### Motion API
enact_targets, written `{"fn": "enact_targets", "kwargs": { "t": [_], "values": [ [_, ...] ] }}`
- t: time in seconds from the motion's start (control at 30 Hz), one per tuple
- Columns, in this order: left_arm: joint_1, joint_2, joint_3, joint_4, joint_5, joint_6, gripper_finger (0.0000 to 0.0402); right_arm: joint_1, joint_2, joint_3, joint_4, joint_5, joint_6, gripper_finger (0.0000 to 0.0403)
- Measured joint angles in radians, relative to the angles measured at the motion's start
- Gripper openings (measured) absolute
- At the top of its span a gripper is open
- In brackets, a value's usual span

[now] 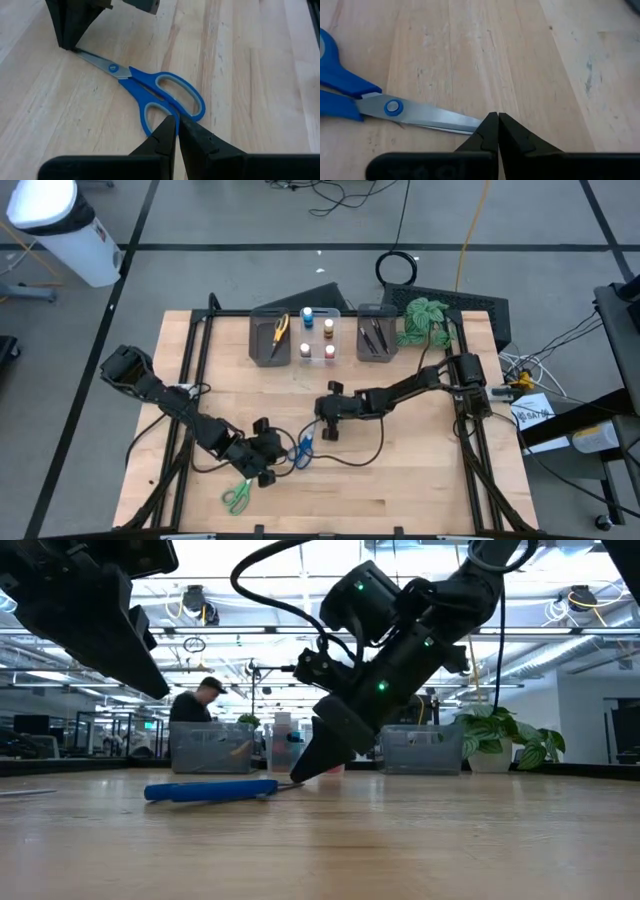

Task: Pick & Place Paint Supplies
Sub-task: Put the blue scissors into the left black bin

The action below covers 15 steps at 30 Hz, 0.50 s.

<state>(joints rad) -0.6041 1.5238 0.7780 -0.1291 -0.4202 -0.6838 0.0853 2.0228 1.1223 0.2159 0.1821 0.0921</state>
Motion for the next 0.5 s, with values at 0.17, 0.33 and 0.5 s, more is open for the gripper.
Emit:
{"fn": "enact_targets", "kwargs": {
  "t": [0.17, 0.33, 0.5],
  "values": [
    [-0.003, 0.0, 0.0, 0.008, 0.001, -0.03, 0.0031, 0.0, -0.002, 0.0, -0.063, 0.002, 0.034, 0.0],
    [-0.014, 0.0, 0.0, 0.028, 0.04, -0.193, 0.0033, 0.001, -0.003, -0.028, -0.047, 0.004, 0.057, 0.0],
    [-0.025, 0.054, 0.0, 0.106, 0.123, -0.242, 0.0078, -0.005, -0.003, -0.036, -0.05, 0.004, 0.073, 0.0]
  ]
}}
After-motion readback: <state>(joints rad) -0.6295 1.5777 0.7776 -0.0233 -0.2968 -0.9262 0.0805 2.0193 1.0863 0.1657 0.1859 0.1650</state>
